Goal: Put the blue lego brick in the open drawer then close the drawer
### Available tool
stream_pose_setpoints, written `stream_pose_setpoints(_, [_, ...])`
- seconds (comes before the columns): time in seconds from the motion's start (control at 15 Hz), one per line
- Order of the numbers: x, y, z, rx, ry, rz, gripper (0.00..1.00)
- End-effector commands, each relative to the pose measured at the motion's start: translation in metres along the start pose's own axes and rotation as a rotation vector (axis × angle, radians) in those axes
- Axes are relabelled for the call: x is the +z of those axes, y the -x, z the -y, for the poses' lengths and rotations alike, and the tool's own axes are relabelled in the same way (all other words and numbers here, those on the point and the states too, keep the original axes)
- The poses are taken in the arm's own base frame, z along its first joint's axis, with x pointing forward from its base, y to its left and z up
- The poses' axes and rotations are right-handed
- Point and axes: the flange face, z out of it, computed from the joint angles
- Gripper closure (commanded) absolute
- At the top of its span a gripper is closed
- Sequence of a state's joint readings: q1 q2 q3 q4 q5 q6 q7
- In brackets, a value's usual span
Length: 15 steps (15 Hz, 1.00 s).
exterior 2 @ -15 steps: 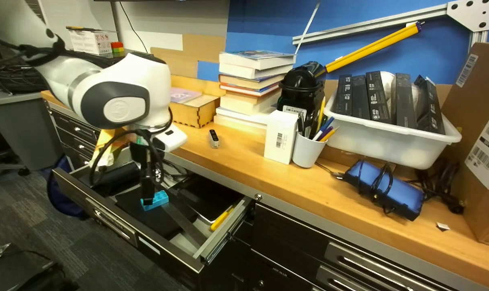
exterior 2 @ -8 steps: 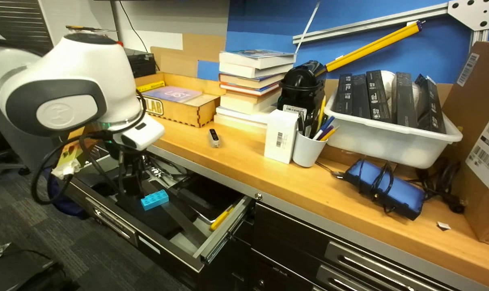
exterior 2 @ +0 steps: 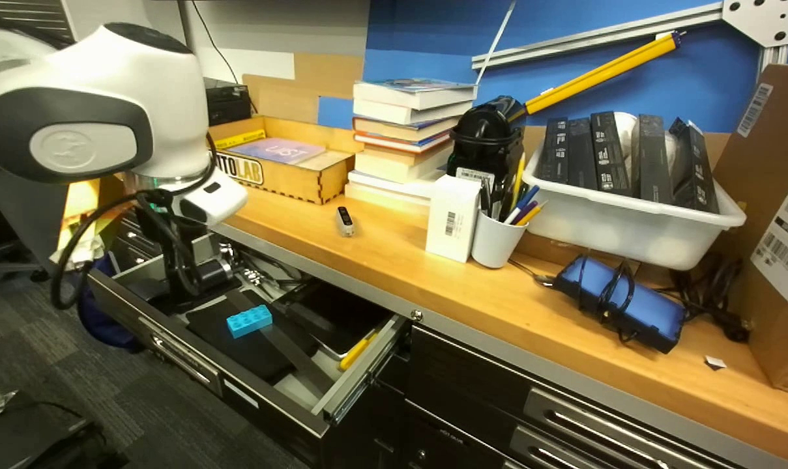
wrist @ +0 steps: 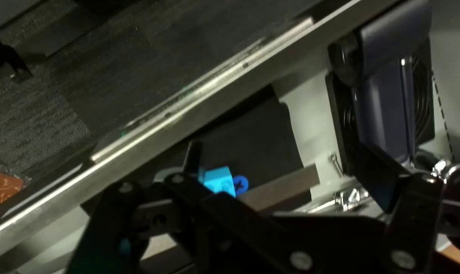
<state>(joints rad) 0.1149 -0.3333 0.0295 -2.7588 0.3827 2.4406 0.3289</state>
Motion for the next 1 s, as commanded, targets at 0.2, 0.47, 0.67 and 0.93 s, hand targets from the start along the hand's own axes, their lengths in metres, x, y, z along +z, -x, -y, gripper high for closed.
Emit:
stream_pose_setpoints(0.2, [0.054, -0.019, -0.010, -0.225, 0.004, 0.289, 0.00])
stream_pose_setpoints(0.47, [0.081, -0.036, -0.005, -0.297, 0.037, 0.411, 0.00])
stream_pose_setpoints(0.67, [0.092, -0.053, 0.000, -0.261, 0.028, 0.406, 0.00])
stream_pose_setpoints(0.93, [0.089, -0.085, 0.007, -0.122, -0.016, 0.282, 0.00])
